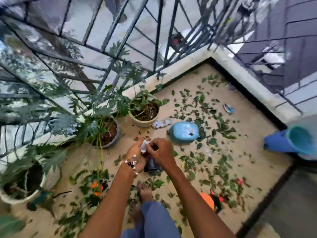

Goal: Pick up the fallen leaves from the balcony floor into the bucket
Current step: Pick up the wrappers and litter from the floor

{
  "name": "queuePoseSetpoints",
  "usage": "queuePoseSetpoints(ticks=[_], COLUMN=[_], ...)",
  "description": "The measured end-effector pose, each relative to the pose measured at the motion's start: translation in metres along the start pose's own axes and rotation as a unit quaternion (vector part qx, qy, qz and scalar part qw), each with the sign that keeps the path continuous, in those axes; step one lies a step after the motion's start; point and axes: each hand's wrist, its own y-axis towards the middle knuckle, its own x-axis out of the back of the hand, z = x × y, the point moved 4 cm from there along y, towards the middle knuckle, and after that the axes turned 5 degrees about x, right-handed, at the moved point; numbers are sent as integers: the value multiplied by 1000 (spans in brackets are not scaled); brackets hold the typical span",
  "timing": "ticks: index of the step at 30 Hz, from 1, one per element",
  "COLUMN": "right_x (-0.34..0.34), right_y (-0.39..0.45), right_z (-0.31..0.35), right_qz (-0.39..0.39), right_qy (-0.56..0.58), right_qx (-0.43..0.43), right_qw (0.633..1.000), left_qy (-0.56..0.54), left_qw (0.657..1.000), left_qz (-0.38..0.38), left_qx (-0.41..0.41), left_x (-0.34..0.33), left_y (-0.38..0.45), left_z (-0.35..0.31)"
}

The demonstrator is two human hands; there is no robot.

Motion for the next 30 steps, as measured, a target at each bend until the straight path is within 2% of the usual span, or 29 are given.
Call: queuePoseSetpoints(ticks=[3,6,11,15,19,24,29,30], right_x=[17,44,86,86,65,24,-64,-88], right_y=[-16,-19,18,64,131,209,277,286], right_z=[4,-9,-69,-153,-251,-347,-430,-444], right_qz=[0,-8,-17,33,115,208,293,312], right_qy=[-52,8,26,0,-63,-154,-158,-164], right_qx=[23,-24,-105,-175,-184,-132,-68,-52], right_qw=[998,1000,994,984,974,957,940,934], left_qy=[59,77,83,111,150,143,202,181], left_qw=[997,989,983,982,964,956,927,934], left_qz=[-43,-120,-156,-150,-216,-255,-316,-308], left_qx=[-18,-35,-46,-28,-40,-22,-10,-10], left_x=[-3,-5,-29,-45,-51,-43,8,18], left_y=[-1,8,45,104,199,311,429,449], left_z=[12,11,3,-6,-15,-16,-12,-6])
